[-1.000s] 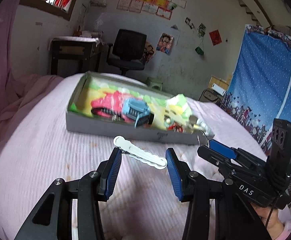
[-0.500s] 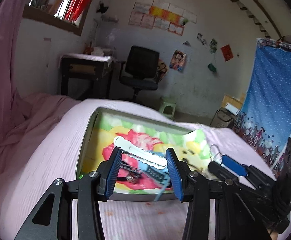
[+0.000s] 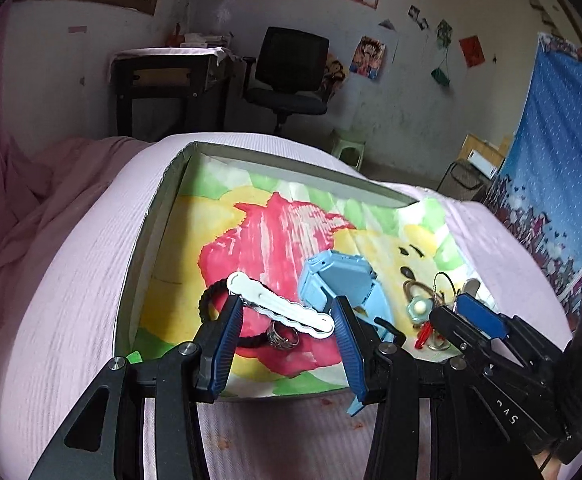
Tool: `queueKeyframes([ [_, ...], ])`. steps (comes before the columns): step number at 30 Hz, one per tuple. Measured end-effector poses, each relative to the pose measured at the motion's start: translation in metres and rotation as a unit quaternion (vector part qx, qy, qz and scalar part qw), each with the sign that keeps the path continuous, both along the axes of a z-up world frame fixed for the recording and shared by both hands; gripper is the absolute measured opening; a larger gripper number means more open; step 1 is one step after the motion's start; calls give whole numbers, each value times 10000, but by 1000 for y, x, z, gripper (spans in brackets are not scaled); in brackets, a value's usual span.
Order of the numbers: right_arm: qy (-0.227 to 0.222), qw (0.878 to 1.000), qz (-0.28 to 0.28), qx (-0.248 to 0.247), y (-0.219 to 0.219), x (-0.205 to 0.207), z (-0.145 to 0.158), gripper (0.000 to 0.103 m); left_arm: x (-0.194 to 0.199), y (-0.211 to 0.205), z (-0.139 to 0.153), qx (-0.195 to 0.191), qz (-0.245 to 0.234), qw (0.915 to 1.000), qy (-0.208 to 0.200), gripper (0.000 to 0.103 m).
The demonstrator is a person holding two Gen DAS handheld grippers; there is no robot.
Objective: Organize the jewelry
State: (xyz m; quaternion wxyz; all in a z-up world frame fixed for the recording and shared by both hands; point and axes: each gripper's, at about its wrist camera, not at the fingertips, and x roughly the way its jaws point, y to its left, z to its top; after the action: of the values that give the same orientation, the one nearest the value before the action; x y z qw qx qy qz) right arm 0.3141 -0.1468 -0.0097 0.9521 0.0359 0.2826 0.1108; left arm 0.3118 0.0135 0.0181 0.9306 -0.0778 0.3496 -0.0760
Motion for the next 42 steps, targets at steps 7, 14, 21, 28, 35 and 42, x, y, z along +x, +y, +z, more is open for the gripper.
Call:
queueKeyframes([
  [7,112,9999,-26,16,-1,1,-3,39,-1,-2,1,138,16,9999,95,47],
  [14,127,9998,-76,101,-7,-7,0,49,-12,-3,6,222,93,9997,-59,66],
  [21,-156,9997,-140,138,-12,-25,14,57,-35,8,12,9,294,9989,-373,81],
  [28,-466,9984,-240,219,-21,-49,28,75,-65,10,21,46,371,9963,-770,92],
  [35,-740,9964,-286,293,-34,-76,34,95,-105,7,26,137,499,9896,-1343,101],
  [42,-974,9944,-243,343,-41,-104,42,101,-139,2,33,250,528,9841,-1680,102],
])
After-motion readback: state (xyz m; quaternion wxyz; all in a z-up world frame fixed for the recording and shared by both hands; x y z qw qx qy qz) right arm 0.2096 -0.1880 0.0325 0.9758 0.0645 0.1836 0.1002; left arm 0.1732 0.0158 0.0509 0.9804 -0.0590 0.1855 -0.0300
